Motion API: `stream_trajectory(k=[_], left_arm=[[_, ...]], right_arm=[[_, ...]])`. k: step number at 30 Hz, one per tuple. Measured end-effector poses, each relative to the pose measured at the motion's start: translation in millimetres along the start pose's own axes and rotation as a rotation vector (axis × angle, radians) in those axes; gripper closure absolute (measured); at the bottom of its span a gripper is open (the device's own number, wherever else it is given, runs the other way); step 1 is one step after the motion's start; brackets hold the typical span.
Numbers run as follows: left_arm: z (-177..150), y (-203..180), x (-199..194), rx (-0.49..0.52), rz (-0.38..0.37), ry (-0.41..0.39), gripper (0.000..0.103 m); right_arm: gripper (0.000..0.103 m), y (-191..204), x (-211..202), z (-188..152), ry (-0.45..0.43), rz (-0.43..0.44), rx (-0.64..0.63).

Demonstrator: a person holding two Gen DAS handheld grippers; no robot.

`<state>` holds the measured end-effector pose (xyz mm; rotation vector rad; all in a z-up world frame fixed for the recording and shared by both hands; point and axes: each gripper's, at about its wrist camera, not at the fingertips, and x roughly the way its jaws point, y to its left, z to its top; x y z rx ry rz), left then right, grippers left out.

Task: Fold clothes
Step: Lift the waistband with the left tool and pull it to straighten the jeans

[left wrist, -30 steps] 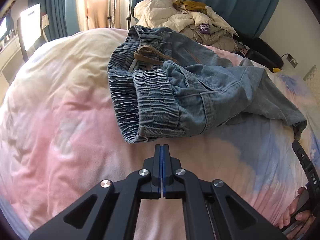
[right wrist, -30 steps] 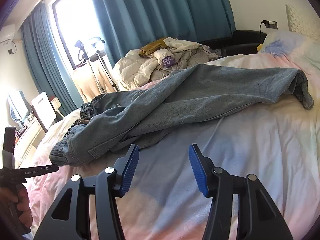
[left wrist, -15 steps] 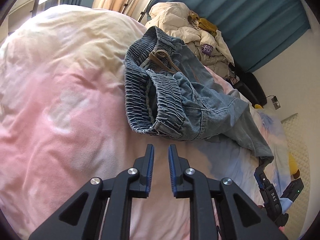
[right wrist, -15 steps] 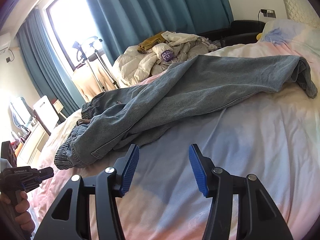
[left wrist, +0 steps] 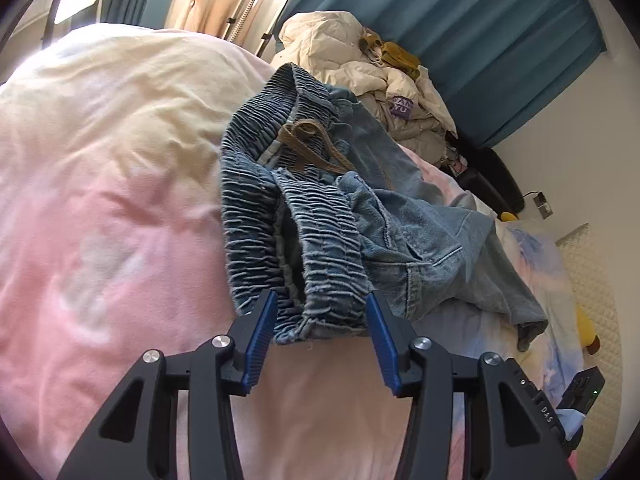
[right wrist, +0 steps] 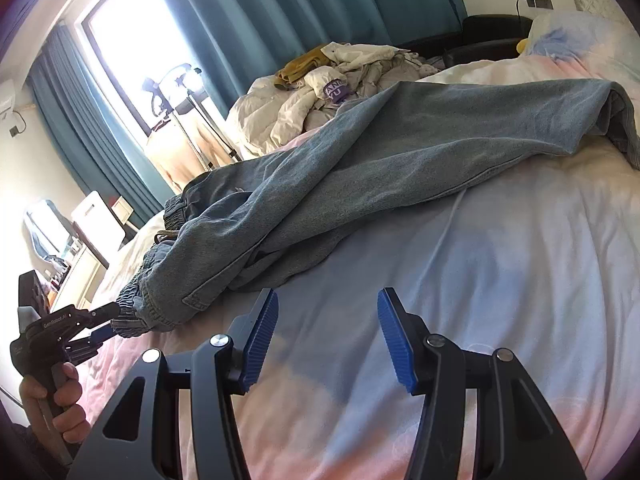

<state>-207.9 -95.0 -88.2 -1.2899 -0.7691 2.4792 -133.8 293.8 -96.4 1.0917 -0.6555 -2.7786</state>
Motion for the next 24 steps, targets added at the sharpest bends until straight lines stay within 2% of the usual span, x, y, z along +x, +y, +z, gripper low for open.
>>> stream_trajectory(k=[4, 7, 8, 11, 18, 24], left_arm=[[2, -3, 15, 0.02, -0.068, 0.036, 0.058], [2, -4, 16, 0.011, -0.096, 0.029, 0.075], [2, -5, 15, 0.014, -0.09, 0.018, 0.09], [3, -6, 3, 0.024, -0.084, -0.029, 0.091], [6, -1, -49, -0.029, -0.19, -0.166, 0.093], [-5, 27, -86, -0.124, -0.227, -0.208, 0.094]], right_arm=[[0.051, -2, 7, -2, 0.018, -0.003, 0.004], [0.05, 0, 10, -4, 0.026, -0.011, -0.009], [0.051, 1, 10, -5, 0.026, -0.015, -0.014], [0.051, 2, 11, -6, 0.024, -0.039, -0.032], [0.051, 2, 9, -10, 0.007, -0.108, -0.072], [0.051, 4, 3, -10, -0.014, -0.141, -0.1]])
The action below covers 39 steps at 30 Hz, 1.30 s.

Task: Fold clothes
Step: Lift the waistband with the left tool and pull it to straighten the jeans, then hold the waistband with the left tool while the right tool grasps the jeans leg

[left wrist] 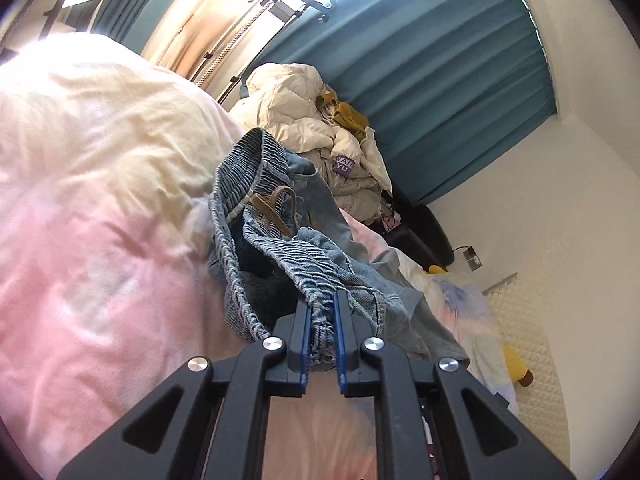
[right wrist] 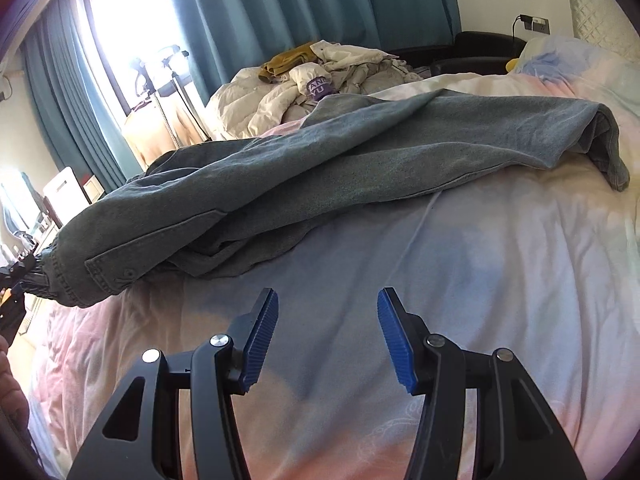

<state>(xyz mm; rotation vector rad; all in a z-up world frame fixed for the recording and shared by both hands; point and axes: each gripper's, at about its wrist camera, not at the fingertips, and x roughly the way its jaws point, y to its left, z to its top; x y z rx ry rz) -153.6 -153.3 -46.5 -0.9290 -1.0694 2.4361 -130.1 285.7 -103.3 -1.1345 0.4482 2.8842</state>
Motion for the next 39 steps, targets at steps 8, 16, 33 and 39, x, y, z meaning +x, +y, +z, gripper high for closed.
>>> stream_trajectory(k=[8, 16, 33, 39], left_arm=[[1, 43, -58, -0.164, 0.064, -0.095, 0.103], [-14, 35, -44, -0.097, 0.209, 0.016, 0.103], [-89, 34, 42, -0.424, 0.103, 0.239, 0.031], [-93, 53, 63, -0.499, 0.093, 0.229, 0.031]], right_arm=[[0.051, -8, -15, 8, -0.035, 0.015, 0.045], [0.051, -23, -20, 16, -0.036, 0.041, 0.12], [0.05, -46, -19, 23, -0.032, 0.091, 0.21], [0.051, -52, -3, 27, -0.007, 0.093, 0.22]])
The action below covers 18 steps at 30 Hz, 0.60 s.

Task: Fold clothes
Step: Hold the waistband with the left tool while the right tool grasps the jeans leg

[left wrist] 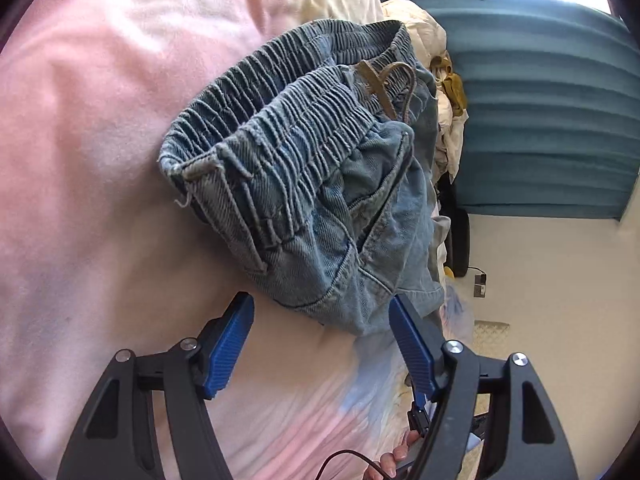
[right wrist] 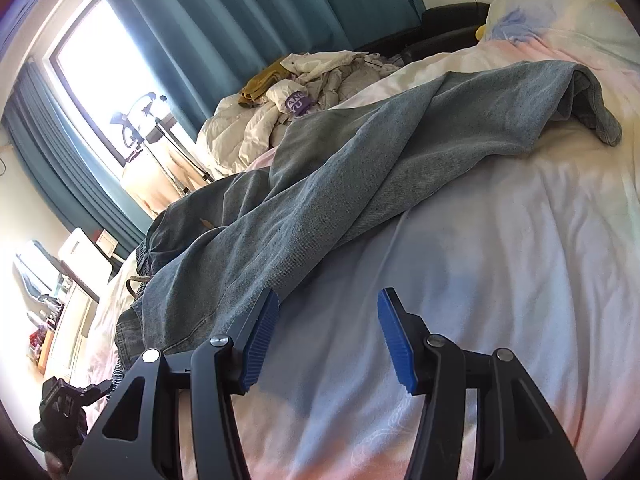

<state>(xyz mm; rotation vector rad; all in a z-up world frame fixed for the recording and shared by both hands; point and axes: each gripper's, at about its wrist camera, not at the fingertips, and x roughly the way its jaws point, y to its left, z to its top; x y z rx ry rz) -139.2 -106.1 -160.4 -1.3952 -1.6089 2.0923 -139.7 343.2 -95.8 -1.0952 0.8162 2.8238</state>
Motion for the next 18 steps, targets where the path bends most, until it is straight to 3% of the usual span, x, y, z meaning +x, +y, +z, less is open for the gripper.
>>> stream_trajectory(k=[6, 12, 18], left_arm=[[5, -8, 11, 0.04, -0.033, -0.01, 0.033], [18, -3, 10, 0.018, -0.062, -0.036, 0.057], [31, 2, 16, -0.013, -0.097, -0.055, 0.074]], right_arm=[[0.051, -25, 13, 45, -0.006, 0.026, 0.1], [0.05, -43, 57, 117, -0.02, -0.006, 0.161], [0.051, -77, 120, 163, 0.014, -0.111, 0.277]])
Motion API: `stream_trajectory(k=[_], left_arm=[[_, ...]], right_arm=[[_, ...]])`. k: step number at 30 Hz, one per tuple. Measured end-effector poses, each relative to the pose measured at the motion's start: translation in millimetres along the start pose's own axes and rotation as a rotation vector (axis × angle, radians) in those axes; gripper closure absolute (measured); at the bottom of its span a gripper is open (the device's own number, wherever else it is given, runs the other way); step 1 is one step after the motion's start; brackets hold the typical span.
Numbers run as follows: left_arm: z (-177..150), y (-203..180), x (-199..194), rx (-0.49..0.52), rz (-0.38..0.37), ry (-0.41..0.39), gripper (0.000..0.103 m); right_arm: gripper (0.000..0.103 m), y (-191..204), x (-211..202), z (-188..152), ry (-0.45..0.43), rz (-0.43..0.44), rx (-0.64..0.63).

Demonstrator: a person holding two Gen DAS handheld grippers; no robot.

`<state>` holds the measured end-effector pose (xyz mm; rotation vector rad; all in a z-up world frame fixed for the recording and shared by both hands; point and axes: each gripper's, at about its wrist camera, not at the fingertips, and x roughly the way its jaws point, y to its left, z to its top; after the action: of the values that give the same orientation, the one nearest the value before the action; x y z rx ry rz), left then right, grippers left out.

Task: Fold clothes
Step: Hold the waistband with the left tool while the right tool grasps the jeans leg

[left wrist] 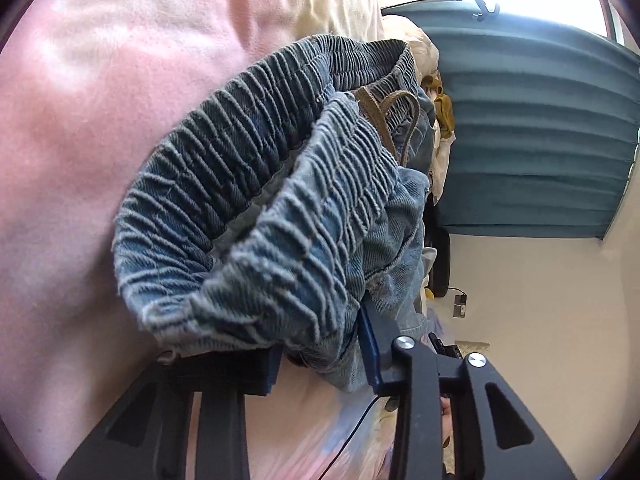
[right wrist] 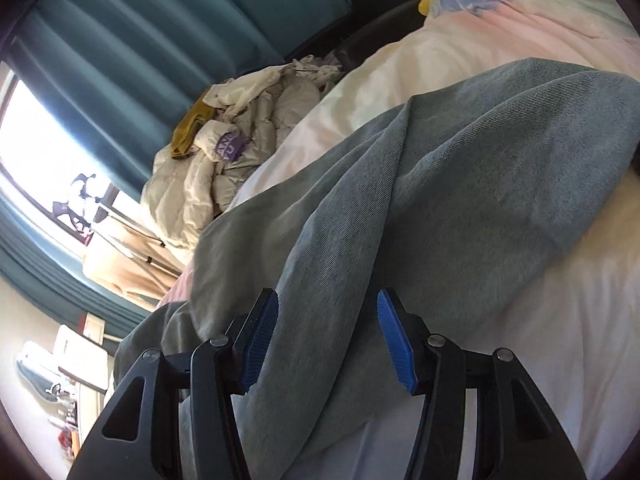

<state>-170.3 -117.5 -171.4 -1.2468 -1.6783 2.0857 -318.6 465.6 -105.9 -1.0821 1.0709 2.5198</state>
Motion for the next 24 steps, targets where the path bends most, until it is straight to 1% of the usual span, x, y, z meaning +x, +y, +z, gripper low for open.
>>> stream_trajectory(k=[2, 5, 7, 9, 12, 16, 19, 21, 22, 24], left_arm=[[3, 0, 0, 0.0, -0.011, -0.011, 0.083], [9, 1, 1, -0.012, -0.031, -0.018, 0.083], [12, -1, 1, -0.011, -0.038, -0.022, 0.084], [13, -3, -2, -0.006, -0.041, -0.026, 0.086], [14, -7, -8, -0.003, -0.05, -0.041, 0.09], [13, -14, -23, 0.009, -0.071, -0.065, 0.094], [13, -22, -40, 0.029, -0.086, -0.079, 0.095], [14, -32, -55, 0.062, -0.095, -0.115, 0.095], [14, -35, -63, 0.07, -0.11, -0.132, 0.095], [16, -39, -79, 0.076, -0.137, -0.154, 0.095]], right_arm=[[0.05, -3, 17, 9, 0.01, -0.007, 0.021], [0.052, 0, 29, 16, -0.014, -0.007, 0.023], [0.061, 1, 29, 17, -0.04, -0.025, 0.036], [0.085, 2, 26, 17, -0.056, -0.053, 0.05], [0.098, 7, 10, 15, -0.075, -0.089, 0.023], [0.1, 13, -34, 12, -0.112, -0.08, -0.014], [0.101, 15, -71, 4, -0.129, -0.077, -0.037], [0.101, 15, -99, -5, -0.14, -0.076, -0.046], [0.101, 16, -114, -11, -0.149, -0.089, -0.06], [0.101, 15, -140, -27, -0.165, -0.085, -0.075]])
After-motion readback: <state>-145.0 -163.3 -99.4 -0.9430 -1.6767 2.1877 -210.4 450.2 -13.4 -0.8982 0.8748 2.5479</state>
